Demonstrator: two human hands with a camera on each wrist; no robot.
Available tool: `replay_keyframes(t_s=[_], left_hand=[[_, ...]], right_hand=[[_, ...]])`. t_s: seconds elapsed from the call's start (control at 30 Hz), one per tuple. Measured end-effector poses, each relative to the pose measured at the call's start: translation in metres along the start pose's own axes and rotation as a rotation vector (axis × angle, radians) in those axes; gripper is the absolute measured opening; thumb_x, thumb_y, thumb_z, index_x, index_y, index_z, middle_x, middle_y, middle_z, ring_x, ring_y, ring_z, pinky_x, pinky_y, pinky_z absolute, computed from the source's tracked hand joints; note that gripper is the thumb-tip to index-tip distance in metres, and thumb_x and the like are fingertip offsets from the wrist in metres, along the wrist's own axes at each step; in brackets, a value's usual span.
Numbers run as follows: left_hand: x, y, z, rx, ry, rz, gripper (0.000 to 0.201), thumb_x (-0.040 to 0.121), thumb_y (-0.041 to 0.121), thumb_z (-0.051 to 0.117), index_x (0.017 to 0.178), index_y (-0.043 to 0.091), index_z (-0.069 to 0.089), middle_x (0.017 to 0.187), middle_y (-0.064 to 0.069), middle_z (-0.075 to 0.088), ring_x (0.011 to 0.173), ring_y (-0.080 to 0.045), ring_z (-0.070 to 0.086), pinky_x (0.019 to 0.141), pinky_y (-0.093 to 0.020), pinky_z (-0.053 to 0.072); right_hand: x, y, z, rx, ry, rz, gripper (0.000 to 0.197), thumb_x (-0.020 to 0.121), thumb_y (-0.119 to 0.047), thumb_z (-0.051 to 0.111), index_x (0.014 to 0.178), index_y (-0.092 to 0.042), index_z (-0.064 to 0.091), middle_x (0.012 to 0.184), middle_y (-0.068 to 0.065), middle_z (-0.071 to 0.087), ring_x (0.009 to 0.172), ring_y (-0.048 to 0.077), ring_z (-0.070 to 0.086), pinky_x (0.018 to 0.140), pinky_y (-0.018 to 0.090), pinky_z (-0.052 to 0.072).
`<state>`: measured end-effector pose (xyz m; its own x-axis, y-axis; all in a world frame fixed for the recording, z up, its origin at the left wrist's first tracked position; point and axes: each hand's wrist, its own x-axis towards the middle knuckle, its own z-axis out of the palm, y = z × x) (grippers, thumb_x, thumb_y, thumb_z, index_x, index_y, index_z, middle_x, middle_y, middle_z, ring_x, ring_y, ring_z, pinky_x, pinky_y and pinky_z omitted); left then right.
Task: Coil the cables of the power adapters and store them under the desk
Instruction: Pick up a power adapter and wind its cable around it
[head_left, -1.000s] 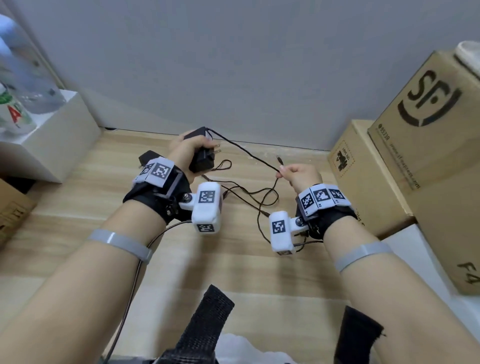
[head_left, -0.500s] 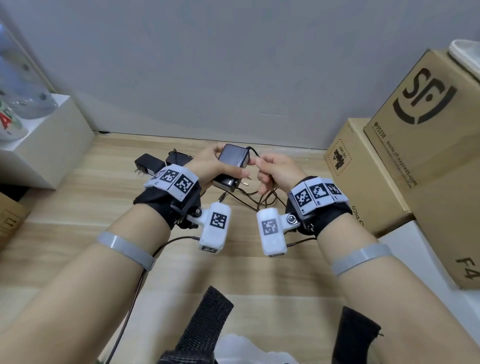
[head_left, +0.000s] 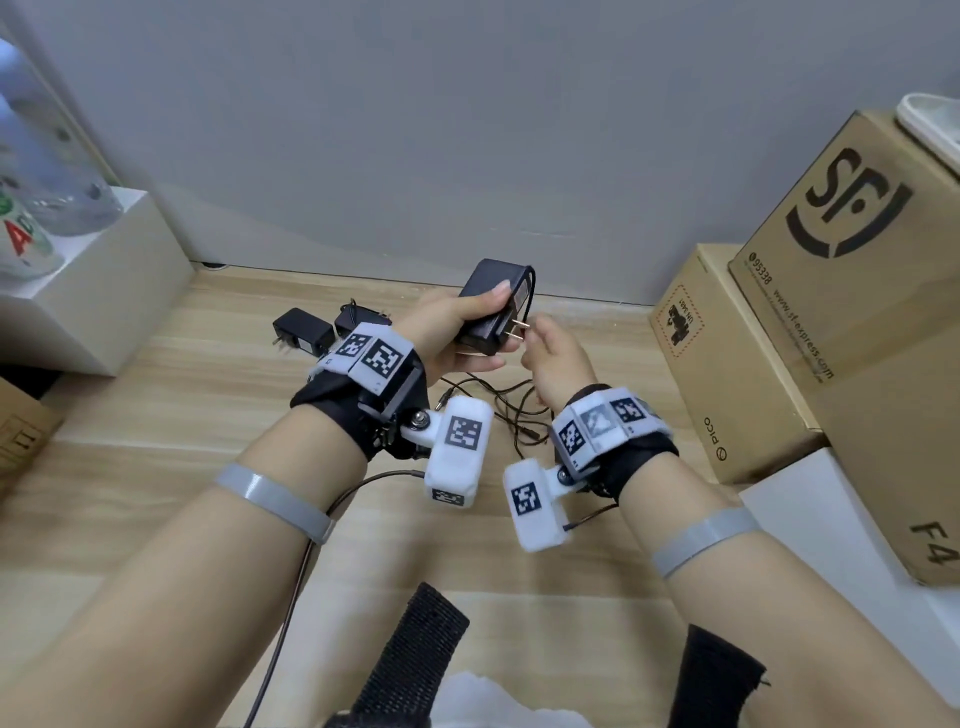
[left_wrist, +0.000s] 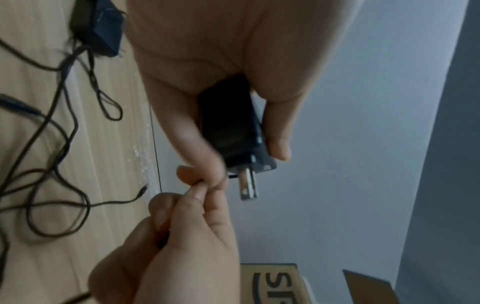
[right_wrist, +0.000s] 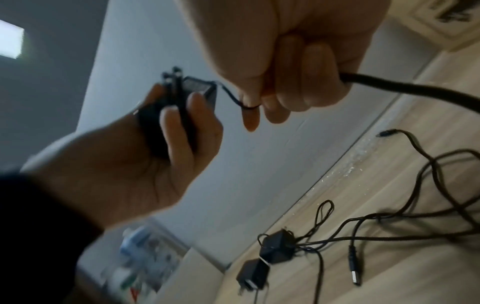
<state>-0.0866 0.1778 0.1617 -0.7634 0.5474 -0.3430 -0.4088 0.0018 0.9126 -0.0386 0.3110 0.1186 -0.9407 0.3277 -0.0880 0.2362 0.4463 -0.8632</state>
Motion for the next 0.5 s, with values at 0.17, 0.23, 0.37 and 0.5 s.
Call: replay_keyframes(t_s=[0.17, 0.23, 0.37, 0.5], left_hand=[[0.005, -0.002, 0.0, 0.123, 0.166, 0.084, 0.024, 0.083, 0.02, 0.068, 0.094, 0.017, 0.046, 0.084, -0.007, 0.063, 0.068, -0.022, 0.065, 0.043, -0.019, 0.046], [0.005, -0.003, -0.002, 0.173, 0.169, 0.105, 0.026, 0.084, 0.018, 0.067, 0.095, 0.018, 0.044, 0.088, -0.006, 0.061, 0.071, -0.024, 0.063, 0.043, -0.019, 0.046], [0.006, -0.005, -0.002, 0.223, 0.182, 0.138, 0.03, 0.085, 0.017, 0.065, 0.105, 0.014, 0.043, 0.086, -0.001, 0.057, 0.067, -0.017, 0.06, 0.047, -0.02, 0.049], [0.01, -0.009, -0.001, 0.29, 0.187, 0.146, 0.03, 0.086, 0.017, 0.064, 0.106, 0.013, 0.041, 0.083, 0.001, 0.056, 0.065, -0.014, 0.059, 0.044, -0.019, 0.048]], right_hand=[[-0.006, -0.007, 0.001, -0.149, -0.135, -0.034, 0.027, 0.097, -0.017, 0.036, 0.103, -0.01, 0.062, 0.067, -0.007, 0.046, 0.061, 0.01, 0.042, 0.053, 0.019, 0.03], [-0.007, -0.012, 0.0, -0.149, -0.176, -0.029, 0.026, 0.097, -0.017, 0.037, 0.101, -0.014, 0.062, 0.065, -0.012, 0.043, 0.055, 0.003, 0.036, 0.051, 0.017, 0.026], [-0.009, -0.019, -0.001, -0.108, -0.25, 0.036, 0.022, 0.098, -0.015, 0.036, 0.094, -0.017, 0.058, 0.06, -0.013, 0.043, 0.035, -0.002, 0.041, 0.038, 0.012, 0.031], [-0.008, -0.026, -0.004, -0.068, -0.312, 0.165, 0.028, 0.096, -0.009, 0.037, 0.081, -0.011, 0.06, 0.033, -0.013, 0.045, 0.022, 0.001, 0.033, 0.029, 0.01, 0.024]])
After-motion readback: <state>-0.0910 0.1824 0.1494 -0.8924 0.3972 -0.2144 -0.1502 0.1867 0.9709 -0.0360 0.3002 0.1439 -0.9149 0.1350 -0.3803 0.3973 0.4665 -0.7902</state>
